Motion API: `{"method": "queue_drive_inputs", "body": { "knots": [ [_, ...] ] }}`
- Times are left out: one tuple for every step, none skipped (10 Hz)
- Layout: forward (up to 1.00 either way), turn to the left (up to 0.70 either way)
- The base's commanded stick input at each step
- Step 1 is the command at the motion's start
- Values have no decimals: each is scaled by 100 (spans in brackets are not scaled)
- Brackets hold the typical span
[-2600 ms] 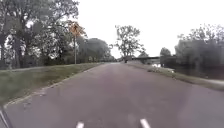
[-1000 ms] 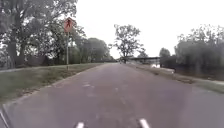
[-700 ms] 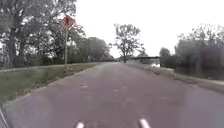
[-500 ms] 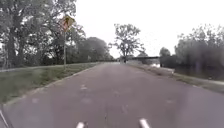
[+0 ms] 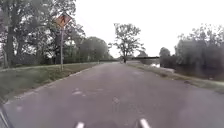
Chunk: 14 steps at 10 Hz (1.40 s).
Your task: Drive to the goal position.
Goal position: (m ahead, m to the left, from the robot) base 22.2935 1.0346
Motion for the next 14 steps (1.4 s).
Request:
{"method": "queue_drive_inputs", "body": {
  "knots": [
    [70, 0],
    [70, 0],
    [70, 0],
    [70, 0],
    [70, 0],
    [70, 0],
    [70, 0],
    [70, 0],
    [70, 0],
    [70, 0],
    [70, 0],
    [70, 0],
    [70, 0],
    [70, 0]
  ]
}}
